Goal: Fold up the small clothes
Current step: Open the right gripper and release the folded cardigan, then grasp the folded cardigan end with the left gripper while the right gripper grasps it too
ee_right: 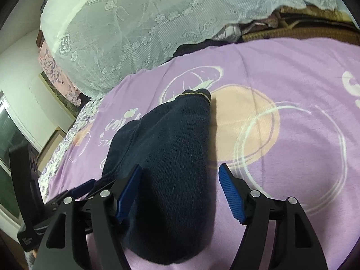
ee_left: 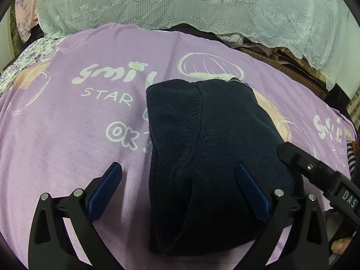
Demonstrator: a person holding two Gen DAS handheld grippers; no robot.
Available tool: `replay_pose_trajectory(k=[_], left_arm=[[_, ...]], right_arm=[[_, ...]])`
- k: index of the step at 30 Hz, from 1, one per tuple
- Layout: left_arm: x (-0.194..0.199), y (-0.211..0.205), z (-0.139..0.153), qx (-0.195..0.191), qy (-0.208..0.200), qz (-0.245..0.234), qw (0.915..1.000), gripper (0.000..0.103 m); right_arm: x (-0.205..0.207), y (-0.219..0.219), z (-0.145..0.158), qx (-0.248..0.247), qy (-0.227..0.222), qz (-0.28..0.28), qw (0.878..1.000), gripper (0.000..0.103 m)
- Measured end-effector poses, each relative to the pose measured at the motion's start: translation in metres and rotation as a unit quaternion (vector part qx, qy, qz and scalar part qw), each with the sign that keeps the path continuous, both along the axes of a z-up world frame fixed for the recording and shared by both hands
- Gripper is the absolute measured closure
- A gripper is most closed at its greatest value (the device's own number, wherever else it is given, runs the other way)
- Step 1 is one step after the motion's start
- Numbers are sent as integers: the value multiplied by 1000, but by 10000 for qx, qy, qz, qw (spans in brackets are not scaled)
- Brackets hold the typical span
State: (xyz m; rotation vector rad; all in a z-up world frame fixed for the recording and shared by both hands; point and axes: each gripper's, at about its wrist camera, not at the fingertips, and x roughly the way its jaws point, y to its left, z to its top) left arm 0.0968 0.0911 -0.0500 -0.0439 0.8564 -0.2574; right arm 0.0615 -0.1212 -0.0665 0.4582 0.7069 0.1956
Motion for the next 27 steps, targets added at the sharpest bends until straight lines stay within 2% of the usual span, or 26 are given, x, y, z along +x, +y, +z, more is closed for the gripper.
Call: replay_pose_trajectory(k=[9, 14, 19, 22, 25, 27], left_arm=[[4, -2, 0, -26, -10, -58, 10000, 5], [7, -1, -1, -166, 77, -79, 9998, 5], [7, -2, -2, -274, 157, -139, 9994, 9], [9, 1, -5, -464, 306, -186, 9983, 13], [13, 6, -9, -856, 567, -255, 9944, 20], [14, 7, -10, -908, 601, -259, 9937, 20]], right_arm=[[22, -1, -7, 371, 229, 116, 9990, 31], [29, -3, -15, 622, 323, 193, 9974, 30], [29, -7, -22, 845, 346, 206, 9956, 29], [28, -4, -23, 820, 332, 218, 9958, 29], [29, -4, -23, 830, 331, 242, 9957, 29], [31, -4, -23, 827, 332, 257, 9957, 29]])
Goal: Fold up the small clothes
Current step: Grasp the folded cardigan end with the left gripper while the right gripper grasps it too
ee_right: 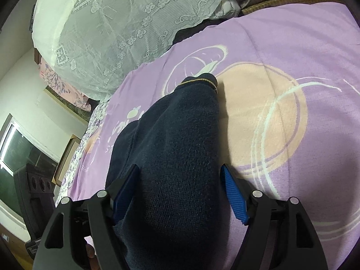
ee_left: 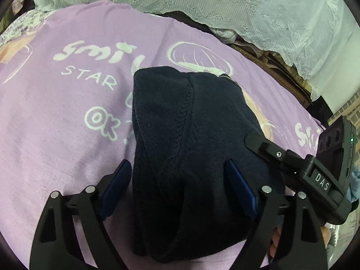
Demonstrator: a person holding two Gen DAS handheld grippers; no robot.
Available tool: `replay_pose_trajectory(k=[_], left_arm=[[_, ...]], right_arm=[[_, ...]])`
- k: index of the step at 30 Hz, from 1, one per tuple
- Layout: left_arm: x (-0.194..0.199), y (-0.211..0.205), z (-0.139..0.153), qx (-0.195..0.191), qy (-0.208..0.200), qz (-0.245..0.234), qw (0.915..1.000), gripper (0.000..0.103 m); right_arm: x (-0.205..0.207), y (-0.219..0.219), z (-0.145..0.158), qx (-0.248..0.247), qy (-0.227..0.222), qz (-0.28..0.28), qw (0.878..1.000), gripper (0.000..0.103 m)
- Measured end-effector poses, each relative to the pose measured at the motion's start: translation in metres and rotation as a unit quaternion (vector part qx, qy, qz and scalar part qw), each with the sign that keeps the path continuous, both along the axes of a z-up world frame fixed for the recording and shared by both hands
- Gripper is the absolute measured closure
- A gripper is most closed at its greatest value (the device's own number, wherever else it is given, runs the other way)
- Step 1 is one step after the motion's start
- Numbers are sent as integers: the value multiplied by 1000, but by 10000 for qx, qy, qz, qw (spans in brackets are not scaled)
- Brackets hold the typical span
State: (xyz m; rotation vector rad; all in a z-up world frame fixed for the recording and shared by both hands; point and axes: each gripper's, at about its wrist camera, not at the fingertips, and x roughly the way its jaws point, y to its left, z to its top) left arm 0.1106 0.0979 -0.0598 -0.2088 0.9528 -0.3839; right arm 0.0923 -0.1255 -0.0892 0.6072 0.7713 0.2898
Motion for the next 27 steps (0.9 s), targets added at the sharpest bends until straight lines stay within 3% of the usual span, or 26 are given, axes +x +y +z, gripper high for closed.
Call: replay_pose_trajectory(k=[5, 9, 12, 15, 21, 27], left_arm=[[2, -2, -3, -2, 34, -49, 10000, 20], [11, 1, -11, -240, 238, -94, 9994, 20], [12, 0, -11, -428, 261, -221, 9985, 32], [6, -7, -7, -213, 21, -254, 9994, 38], [-10, -19, 9, 280, -624, -266, 9973, 61], [-31, -11, 30, 424, -925, -144, 9947, 65]], right_arm=[[2, 1, -1, 21, 6, 73, 10000, 30], [4, 5, -2, -99, 13, 102, 9999, 32], [3, 5, -1, -147, -6, 103, 9998, 34], [1, 8, 1, -290, -76, 77, 9995, 37], [-11, 16, 15, -641, -403, 40, 9971, 46], [-34, 29, 39, -664, -732, 126, 9950, 48]])
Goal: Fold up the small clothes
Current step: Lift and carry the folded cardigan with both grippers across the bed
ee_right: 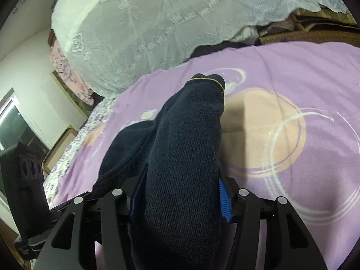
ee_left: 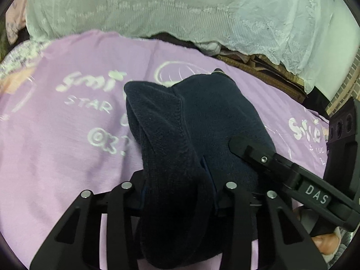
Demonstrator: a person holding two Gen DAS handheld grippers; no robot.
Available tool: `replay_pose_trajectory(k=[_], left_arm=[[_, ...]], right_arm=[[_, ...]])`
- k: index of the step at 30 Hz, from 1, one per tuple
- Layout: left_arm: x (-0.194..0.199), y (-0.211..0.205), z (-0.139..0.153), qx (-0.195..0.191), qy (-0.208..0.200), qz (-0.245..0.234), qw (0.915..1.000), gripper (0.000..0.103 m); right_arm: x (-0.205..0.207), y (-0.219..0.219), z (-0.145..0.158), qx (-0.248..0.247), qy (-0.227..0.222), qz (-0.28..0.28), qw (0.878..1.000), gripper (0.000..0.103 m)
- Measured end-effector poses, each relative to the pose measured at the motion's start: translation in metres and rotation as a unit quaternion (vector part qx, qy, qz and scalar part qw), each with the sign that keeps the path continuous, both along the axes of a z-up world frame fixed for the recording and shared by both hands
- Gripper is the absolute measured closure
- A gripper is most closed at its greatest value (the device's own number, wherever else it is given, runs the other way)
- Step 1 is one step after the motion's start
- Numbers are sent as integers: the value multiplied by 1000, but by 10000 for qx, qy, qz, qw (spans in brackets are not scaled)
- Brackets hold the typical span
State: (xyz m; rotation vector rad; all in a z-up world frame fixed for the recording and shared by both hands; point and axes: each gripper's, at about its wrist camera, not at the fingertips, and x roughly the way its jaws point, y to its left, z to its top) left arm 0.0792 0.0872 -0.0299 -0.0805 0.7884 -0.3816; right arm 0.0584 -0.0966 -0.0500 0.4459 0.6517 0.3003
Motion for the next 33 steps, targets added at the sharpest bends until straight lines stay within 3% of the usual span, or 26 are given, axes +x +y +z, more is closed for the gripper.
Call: replay_pose_trajectory(k=[6, 9, 13, 18, 25, 30, 33], left_arm=[[-38, 60, 34, 135, -322, 594, 9976, 65], [-58, 108, 46, 318, -422, 1098, 9926, 65], [-89, 187, 61, 436, -426, 1899, 9799, 65], [-132, 281, 67, 534, -429, 2813, 9572, 65], [-173, 383, 38, 374, -136, 3775, 9252, 65], [-179, 417, -14, 87, 354, 4082, 9122, 63], [-184, 414, -20, 125, 95, 4106, 9117, 59]], right_arm=[[-8, 56, 29, 250, -213, 718, 9969, 48], [-7, 117, 40, 311, -256, 1350, 9900, 48], [-11, 211, 52, 329, -273, 2205, 9744, 48], [-24, 311, 57, 286, -220, 3051, 9516, 48], [-41, 424, 36, -3, 24, 3861, 9225, 48], [-47, 470, -9, -601, 384, 3921, 9171, 47], [-43, 471, -14, -502, 536, 3927, 9167, 45]])
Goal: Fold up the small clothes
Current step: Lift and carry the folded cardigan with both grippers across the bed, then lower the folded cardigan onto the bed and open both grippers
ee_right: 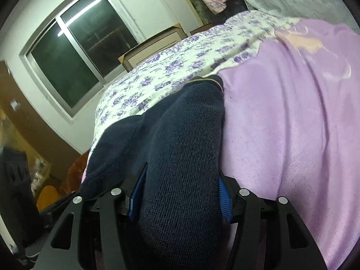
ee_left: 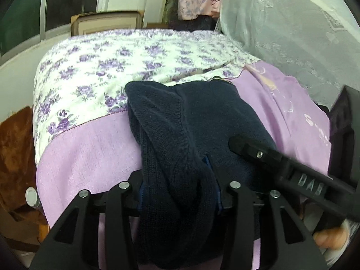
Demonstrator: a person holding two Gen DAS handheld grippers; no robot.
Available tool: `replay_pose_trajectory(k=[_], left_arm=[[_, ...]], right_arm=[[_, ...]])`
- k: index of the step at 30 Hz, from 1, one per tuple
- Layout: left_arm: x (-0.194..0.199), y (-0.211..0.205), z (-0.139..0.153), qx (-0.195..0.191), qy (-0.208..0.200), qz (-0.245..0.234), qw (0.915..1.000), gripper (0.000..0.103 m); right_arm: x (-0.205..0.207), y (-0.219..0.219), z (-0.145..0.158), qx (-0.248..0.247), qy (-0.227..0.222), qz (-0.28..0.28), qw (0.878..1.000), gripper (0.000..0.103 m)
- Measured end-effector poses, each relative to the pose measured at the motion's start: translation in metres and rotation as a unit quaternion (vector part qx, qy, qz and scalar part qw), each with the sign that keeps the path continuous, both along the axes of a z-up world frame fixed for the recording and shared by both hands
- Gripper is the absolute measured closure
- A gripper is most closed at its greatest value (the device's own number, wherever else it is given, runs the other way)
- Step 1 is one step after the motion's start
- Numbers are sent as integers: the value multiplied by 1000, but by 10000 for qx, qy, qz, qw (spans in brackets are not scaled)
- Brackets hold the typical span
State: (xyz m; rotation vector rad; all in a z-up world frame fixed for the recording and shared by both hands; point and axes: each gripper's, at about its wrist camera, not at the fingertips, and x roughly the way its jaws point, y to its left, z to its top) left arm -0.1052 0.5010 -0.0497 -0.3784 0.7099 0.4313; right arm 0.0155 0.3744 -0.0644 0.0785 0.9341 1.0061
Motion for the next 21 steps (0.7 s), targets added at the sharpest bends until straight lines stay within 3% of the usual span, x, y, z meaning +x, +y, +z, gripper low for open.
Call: replay_pose_trajectory(k=[5, 6, 10, 13, 17, 21], left_arm=[[-3, -2, 1, 143, 77, 212, 9996, 47], [-4, -2, 1, 131, 84, 270, 9995, 40], [-12, -4, 4, 161, 152, 513, 9984, 28], [-22, -15, 11, 489, 303, 724, 9957, 19], [-40, -33, 20, 970, 422, 898, 9903, 11], [-64, -40, 30, 972, 338, 1162, 9879, 5]], right_arm=[[-2, -1, -2, -9, -7, -38, 10000, 44], [-4, -4, 0, 2, -37, -61, 10000, 44], [-17, -17, 14, -82, -571, -238, 9981, 41], [-39, -33, 24, -200, -979, -336, 9944, 36], [-55, -53, 29, -383, -1169, -514, 9911, 31], [-73, -68, 28, -557, -1319, -535, 9882, 30]])
